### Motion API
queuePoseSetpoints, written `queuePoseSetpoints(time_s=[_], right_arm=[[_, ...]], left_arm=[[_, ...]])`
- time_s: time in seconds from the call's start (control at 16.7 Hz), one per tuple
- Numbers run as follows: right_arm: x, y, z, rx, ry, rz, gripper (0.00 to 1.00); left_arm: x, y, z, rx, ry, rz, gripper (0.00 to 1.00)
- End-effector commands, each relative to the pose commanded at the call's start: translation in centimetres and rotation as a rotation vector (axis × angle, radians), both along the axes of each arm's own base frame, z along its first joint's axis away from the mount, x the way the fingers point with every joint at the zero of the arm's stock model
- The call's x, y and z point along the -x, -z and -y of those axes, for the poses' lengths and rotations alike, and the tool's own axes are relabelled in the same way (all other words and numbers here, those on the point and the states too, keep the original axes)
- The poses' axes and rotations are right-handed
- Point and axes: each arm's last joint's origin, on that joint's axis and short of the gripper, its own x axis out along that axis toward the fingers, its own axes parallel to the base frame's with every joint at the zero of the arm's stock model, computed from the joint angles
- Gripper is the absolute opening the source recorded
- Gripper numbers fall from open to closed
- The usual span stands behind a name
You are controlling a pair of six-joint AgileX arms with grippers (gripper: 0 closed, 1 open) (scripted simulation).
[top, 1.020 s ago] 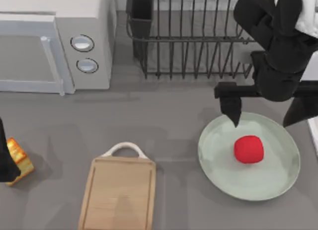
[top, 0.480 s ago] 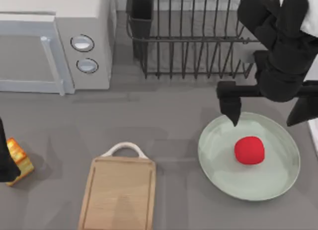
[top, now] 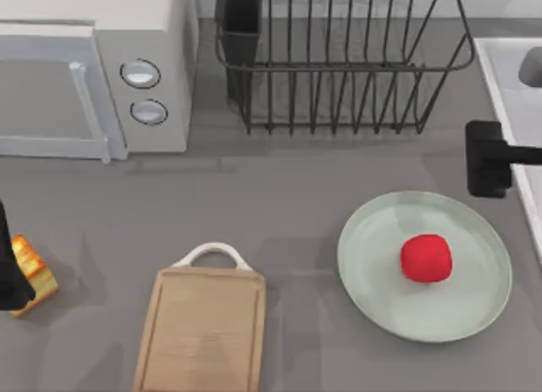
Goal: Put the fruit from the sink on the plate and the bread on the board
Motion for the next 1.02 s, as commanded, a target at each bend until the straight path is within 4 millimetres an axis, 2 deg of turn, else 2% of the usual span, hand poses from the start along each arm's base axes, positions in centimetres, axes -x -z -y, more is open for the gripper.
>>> queuePoseSetpoints(time_s=[0.12,0.24,0.48,0.6,0.78,1.02], right_arm=[[3.1,-0.3,2.3,-0.031,0.006,0.174,1.0],[6.4,0.2,4.3,-0.047,0.016,0.364,1.0],[11.5,3.7,7.1,-0.023,0.048,0.733,1.0],[12.8,6.1,7.8,0.013,0.066,0.882,1.0],[13.5,9.1,8.5,0.073,0.091,1.047,1.0],[13.6,10.8,8.9,0.12,0.108,1.143,1.0]], left_arm=[[0.0,0.0,0.0,0.0,0.0,0.0,1.0],[0.0,0.0,0.0,0.0,0.0,0.0,1.0],[0.0,0.0,0.0,0.0,0.0,0.0,1.0],[0.0,0.0,0.0,0.0,0.0,0.0,1.0],[0.0,0.0,0.0,0.0,0.0,0.0,1.0],[0.0,0.0,0.0,0.0,0.0,0.0,1.0]])
